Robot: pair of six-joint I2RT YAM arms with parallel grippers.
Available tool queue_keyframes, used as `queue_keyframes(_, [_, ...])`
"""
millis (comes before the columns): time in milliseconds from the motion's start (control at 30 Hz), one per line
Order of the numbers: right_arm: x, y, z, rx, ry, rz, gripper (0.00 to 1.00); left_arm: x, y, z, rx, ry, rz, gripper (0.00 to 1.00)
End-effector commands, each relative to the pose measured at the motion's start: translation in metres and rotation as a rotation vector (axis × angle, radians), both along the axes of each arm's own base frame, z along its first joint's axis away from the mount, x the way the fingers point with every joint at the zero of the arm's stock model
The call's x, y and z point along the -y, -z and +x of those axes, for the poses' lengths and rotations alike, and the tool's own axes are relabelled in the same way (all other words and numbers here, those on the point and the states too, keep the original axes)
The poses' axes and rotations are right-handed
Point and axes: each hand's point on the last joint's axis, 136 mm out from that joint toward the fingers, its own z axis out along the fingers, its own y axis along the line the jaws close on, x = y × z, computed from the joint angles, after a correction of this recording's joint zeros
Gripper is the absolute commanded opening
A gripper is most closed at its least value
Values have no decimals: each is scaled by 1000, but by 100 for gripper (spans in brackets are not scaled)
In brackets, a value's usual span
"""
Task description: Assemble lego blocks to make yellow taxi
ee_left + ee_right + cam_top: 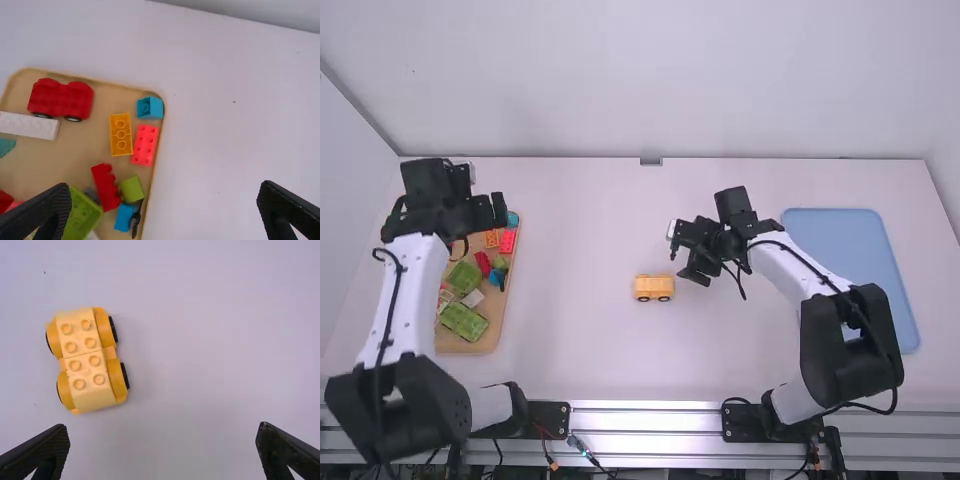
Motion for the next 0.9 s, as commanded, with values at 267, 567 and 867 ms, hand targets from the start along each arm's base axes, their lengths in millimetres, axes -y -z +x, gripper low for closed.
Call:
queue_keyframes(267, [8,-4,4,11,21,-9,99,-42,57,43,-404,9,-92,99])
queue_keyframes(567, [11,-2,5,19,28,-31,99,-48,137,42,-615,57,-159,99])
queue_keyframes(867, [11,-2,5,20,28,-36,99,-47,168,41,-608,30,-166,64])
